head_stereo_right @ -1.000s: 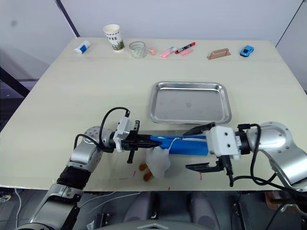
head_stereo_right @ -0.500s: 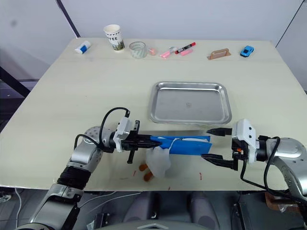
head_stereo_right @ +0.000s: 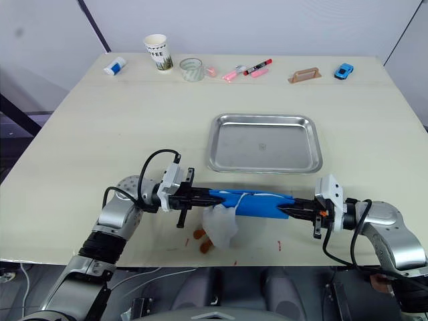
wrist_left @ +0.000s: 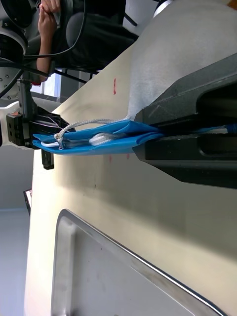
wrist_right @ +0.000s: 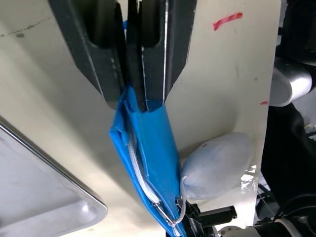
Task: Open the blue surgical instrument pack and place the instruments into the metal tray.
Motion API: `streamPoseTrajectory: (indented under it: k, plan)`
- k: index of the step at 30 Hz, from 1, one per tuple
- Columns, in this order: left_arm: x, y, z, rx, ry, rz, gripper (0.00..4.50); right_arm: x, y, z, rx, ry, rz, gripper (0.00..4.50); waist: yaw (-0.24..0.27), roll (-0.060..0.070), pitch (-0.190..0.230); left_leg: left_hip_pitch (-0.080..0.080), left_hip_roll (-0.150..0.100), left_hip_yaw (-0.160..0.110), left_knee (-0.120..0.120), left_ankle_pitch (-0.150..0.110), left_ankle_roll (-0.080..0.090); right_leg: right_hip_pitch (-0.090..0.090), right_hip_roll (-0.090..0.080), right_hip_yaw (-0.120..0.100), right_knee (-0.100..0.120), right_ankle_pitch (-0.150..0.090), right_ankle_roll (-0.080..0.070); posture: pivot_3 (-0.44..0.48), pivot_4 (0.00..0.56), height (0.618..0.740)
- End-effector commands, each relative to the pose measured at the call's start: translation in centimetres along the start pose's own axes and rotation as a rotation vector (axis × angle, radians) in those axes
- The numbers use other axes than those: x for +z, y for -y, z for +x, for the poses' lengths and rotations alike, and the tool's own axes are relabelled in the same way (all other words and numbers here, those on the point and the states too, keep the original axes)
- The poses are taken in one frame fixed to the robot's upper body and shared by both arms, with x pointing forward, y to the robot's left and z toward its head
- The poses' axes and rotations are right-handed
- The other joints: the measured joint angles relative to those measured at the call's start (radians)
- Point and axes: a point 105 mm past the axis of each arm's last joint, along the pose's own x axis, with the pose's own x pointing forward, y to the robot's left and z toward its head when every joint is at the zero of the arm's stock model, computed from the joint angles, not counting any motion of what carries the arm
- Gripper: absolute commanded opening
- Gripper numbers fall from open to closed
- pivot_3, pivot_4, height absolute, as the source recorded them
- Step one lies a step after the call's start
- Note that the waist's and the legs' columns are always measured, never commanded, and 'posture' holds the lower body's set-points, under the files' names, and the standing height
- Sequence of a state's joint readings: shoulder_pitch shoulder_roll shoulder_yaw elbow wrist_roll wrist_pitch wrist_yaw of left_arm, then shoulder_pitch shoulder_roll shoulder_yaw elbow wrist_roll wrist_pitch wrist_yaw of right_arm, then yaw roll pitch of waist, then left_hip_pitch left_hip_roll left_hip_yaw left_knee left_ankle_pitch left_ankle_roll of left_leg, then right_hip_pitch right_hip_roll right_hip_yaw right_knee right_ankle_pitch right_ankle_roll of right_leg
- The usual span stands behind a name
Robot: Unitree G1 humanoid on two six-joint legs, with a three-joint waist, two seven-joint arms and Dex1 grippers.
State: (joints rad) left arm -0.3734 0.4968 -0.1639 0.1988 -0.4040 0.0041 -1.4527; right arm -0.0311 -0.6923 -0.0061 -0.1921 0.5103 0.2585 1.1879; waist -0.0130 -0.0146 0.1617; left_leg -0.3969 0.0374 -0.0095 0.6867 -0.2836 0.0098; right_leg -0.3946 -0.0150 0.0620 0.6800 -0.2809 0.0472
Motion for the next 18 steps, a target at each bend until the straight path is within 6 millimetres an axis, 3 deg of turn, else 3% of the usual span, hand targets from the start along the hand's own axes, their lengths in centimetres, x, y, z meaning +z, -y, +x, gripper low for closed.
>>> streamPoseTrajectory:
  k: [1,5,12,16,18]
  plan:
    - [-0.4,0.1,-0.5,0.011,-0.025,-0.014,0.0,0.8,0.1,0.2,0.011,0.026,-0.044,0.07,0.0,0.0,0.0,0.0,0.0,0.0,0.0,0.0,0.0,0.0,0.0,0.0,0.0,0.0,0.0,0.0,0.15,0.74]
    - [-0.2,-0.1,-0.8,0.031,-0.022,-0.028,0.0,0.4,0.1,0.2,0.011,0.024,-0.044,0.07,-0.001,0.0,0.0,0.0,0.0,0.0,0.0,0.0,0.0,0.0,0.0,0.0,0.0,0.0,0.0,0.0,0.15,0.74]
    - [0.6,0.3,-2.5,0.057,-0.022,-0.029,2.51,0.1,0.1,0.4,0.009,0.022,-0.051,0.0,-0.003,0.0,0.0,0.0,0.001,-0.001,0.0,0.0,0.0,0.0,0.0,0.0,0.0,0.0,0.0,0.0,0.15,0.74]
    - [1.3,1.3,-4.6,0.074,-0.025,-0.043,4.45,-0.2,0.3,0.3,0.011,0.015,-0.057,0.0,-0.004,0.0,0.0,0.0,0.001,-0.001,0.0,0.0,0.0,-0.001,0.0,0.001,0.0,0.0,0.0,0.0,0.15,0.74]
    - [2.0,2.0,-5.1,0.065,-0.009,-0.047,4.45,-0.2,0.3,0.4,0.011,0.013,-0.059,0.0,-0.003,0.0,0.0,0.001,0.001,-0.001,0.0,0.0,0.0,-0.001,0.0,0.001,0.0,0.0,0.0,0.0,0.15,0.74]
